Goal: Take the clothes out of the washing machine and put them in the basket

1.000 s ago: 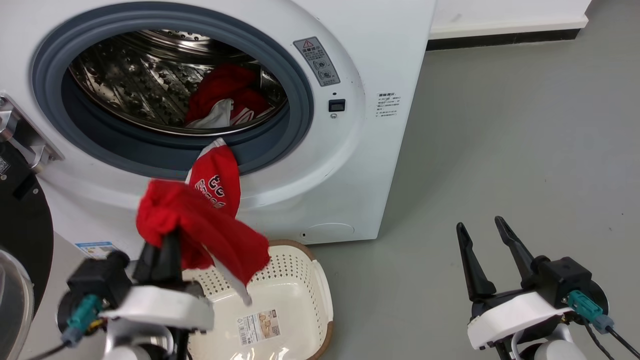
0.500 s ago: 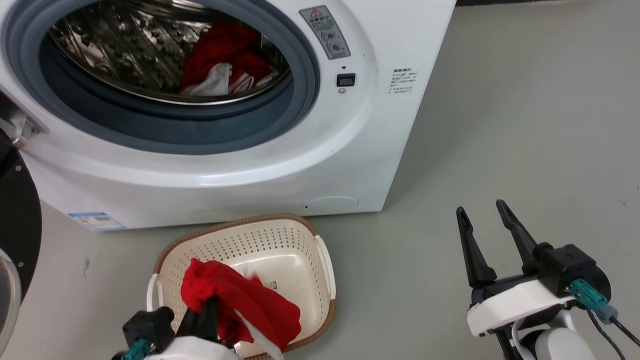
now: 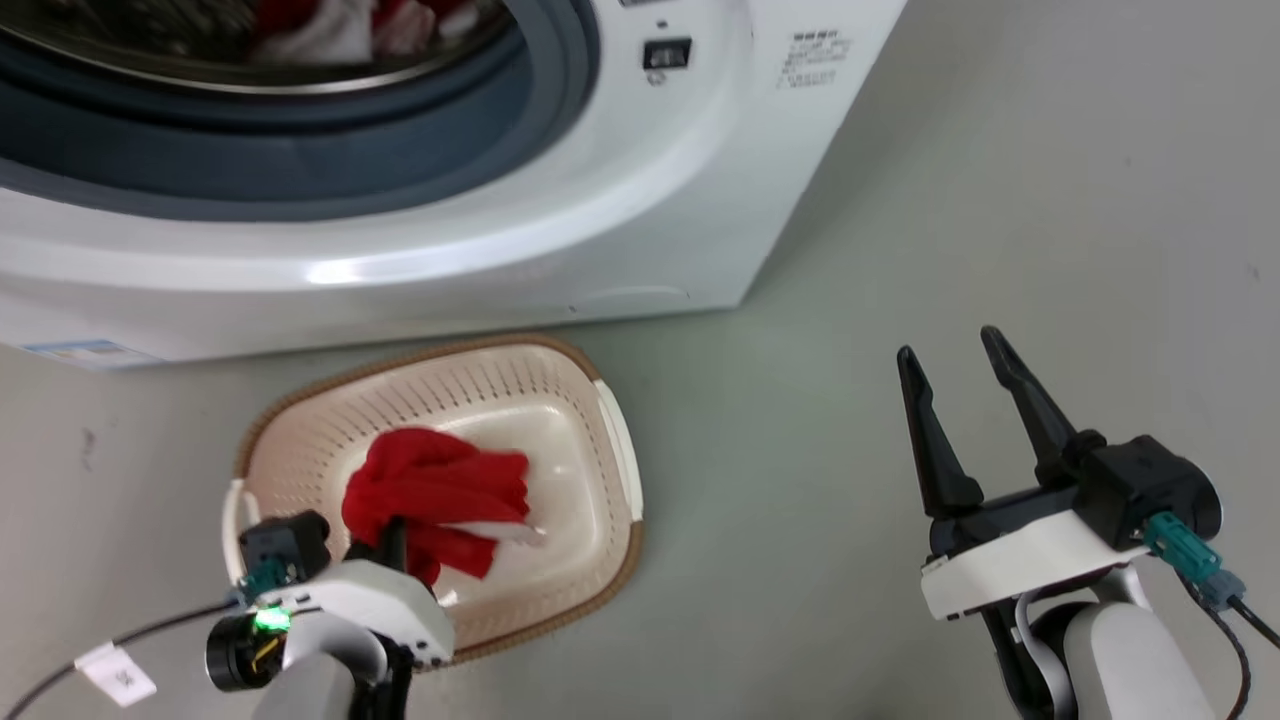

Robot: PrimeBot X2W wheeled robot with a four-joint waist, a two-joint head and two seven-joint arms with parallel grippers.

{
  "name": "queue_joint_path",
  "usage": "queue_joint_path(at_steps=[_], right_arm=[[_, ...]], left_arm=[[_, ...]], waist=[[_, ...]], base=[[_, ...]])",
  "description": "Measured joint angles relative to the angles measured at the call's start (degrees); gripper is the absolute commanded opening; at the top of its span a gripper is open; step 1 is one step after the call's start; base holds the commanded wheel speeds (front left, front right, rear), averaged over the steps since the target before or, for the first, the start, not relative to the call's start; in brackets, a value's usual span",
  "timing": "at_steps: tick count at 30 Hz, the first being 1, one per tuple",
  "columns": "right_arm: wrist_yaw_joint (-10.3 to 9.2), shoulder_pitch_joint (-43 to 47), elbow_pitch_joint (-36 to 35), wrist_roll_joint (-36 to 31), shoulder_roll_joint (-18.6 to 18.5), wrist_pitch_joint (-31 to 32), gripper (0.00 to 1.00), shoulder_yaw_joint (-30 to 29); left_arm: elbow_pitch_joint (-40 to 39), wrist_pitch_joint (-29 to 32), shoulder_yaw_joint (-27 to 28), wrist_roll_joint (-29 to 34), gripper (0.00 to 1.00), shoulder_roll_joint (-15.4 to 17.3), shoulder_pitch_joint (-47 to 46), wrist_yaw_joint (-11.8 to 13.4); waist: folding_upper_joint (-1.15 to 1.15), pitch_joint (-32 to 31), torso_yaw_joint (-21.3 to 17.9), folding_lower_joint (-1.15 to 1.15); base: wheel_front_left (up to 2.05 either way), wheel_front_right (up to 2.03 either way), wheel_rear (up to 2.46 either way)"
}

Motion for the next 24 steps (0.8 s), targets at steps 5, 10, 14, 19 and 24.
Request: queue_joint_path(at_steps=[5, 10, 14, 19, 24], right_arm=[[0.00, -1.5, -0.5, 0.2, 0.0, -0.7, 1.00, 0.6], [0.00, -3.0, -1.0, 0.6, 0.0, -1.3, 1.00, 1.3], [0.00, -3.8, -0.8, 0.7, 0.0, -1.8, 1.00, 1.7], [0.00, -4.8, -0.2, 1.2, 0.0, -2.5, 1.00, 2.5], [0.00, -4.8, 0.7, 1.7, 0.0, -2.9, 1.00, 2.5]], left_arm=[[12.0, -0.5, 1.0, -0.4, 0.00, 0.5, -7.3, -1.2], [21.6, -0.6, 1.0, 0.0, 0.00, 0.6, -13.0, -2.0], [27.8, -0.6, 1.2, -0.3, 0.00, 0.5, -16.1, -2.4], [32.5, -0.7, 1.5, -0.7, 0.00, 0.9, -17.9, -2.4], [32.7, -0.7, 2.2, -0.6, 1.00, 1.7, -18.3, -1.4]], waist=[[0.00, 4.9, -1.5, 0.00], [0.00, 9.5, -3.0, 0.00], [0.00, 12.5, -3.9, 0.00], [0.00, 14.6, -5.0, 0.00], [0.00, 14.4, -5.2, 0.00]], base=[[0.00, 0.00, 0.00], [0.00, 0.00, 0.00], [0.00, 0.00, 0.00], [0.00, 0.00, 0.00], [0.00, 0.00, 0.00]])
